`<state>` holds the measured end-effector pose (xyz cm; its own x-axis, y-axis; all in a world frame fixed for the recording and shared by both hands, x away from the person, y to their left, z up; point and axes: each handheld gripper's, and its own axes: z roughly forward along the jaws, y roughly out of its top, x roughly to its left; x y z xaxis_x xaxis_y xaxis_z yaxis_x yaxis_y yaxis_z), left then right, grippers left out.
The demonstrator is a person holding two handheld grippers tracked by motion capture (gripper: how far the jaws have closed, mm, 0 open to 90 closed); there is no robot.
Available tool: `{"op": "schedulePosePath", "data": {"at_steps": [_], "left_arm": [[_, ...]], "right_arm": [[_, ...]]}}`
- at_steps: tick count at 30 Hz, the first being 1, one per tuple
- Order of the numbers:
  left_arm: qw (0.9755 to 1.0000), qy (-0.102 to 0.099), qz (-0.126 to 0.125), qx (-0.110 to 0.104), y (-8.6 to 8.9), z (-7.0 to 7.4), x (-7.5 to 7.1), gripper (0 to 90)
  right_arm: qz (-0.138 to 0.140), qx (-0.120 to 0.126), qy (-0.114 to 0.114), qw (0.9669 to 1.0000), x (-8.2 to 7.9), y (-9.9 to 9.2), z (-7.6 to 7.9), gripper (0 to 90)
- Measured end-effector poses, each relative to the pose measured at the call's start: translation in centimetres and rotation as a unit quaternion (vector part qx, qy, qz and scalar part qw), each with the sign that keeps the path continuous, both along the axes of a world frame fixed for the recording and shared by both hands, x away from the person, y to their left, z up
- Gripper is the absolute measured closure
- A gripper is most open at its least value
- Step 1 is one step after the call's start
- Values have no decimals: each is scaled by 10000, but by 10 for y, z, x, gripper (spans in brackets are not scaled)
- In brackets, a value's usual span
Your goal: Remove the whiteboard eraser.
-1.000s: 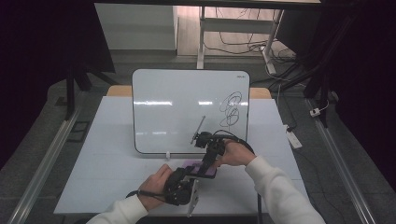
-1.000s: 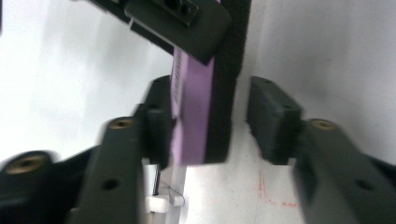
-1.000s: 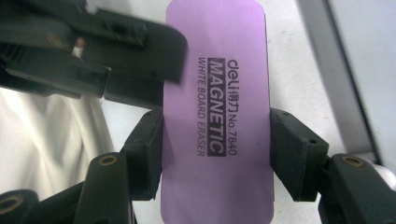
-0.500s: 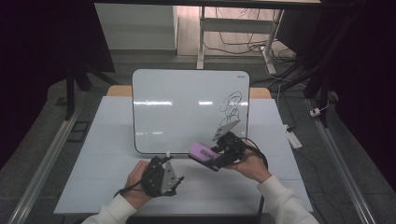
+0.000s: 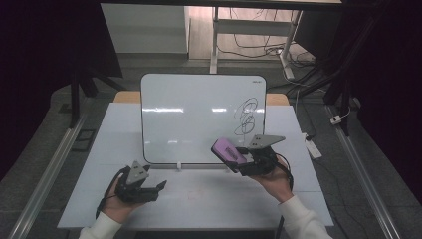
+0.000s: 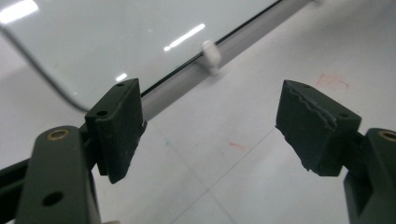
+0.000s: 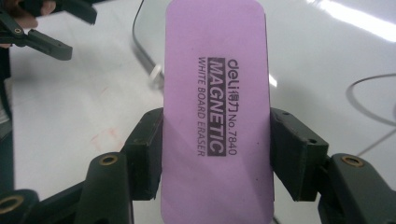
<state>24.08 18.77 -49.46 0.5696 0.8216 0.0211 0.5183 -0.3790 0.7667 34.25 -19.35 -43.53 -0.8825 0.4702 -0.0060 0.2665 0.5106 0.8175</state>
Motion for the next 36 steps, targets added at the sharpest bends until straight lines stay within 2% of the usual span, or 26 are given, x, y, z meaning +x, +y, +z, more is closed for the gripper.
{"op": "schedulePosePath", "data": {"at_steps": [1,5,7,8,9,12,14,15,16,18,19,20,21,22,23,24,25,29,36], "left_arm": [[10000,28,41,-55,4,0,1,239],[9996,108,206,-160,16,-2,2,232],[9993,160,268,-209,21,-3,3,226],[9992,174,298,-225,23,-3,3,226],[9990,185,327,-222,24,-4,4,223],[9986,217,379,-286,28,-5,4,215],[9977,296,411,-444,31,-5,4,200],[9975,307,427,-480,31,-5,5,200],[9975,301,435,-467,31,-5,5,199],[9976,302,428,-446,31,-6,5,199],[9977,302,421,-442,31,-6,5,200],[9978,306,415,-413,30,-6,6,200],[9981,313,399,-339,29,-8,6,200],[9981,313,399,-339,29,-8,6,200],[9982,320,401,-313,28,-9,7,200],[9982,319,399,-314,28,-9,7,198],[9982,315,409,-315,28,-9,7,198],[9980,302,435,-340,31,-8,8,198],[9979,281,469,-358,32,-8,8,198]], "right_arm": [[-86,77,-155,9998,-2,-3,2,403],[-185,209,-326,9991,-5,-9,4,404],[-290,266,-514,9979,-8,-12,3,403],[-290,266,-514,9979,-8,-12,3,403],[-387,281,-656,9967,-10,-14,3,403],[-472,330,-732,9957,-10,-15,4,403],[-656,363,-914,9930,-11,-18,5,403],[-656,363,-914,9930,-11,-18,5,403],[-788,346,-1004,9912,-10,-19,6,403],[-833,367,-1047,9903,-10,-21,6,403],[-933,362,-1134,9885,-12,-22,7,403],[-933,362,-1134,9885,-12,-22,7,403],[-1060,289,-1267,9858,-13,-23,8,403],[-1113,252,-1319,9847,-13,-23,9,403],[-1113,252,-1319,9847,-13,-23,9,403],[-1169,226,-1371,9834,-13,-24,9,404],[-1308,182,-1483,9801,-14,-25,9,403],[-1570,157,-1576,9748,-11,-32,12,404],[-1719,210,-1635,9712,-3,-38,16,405]]}}
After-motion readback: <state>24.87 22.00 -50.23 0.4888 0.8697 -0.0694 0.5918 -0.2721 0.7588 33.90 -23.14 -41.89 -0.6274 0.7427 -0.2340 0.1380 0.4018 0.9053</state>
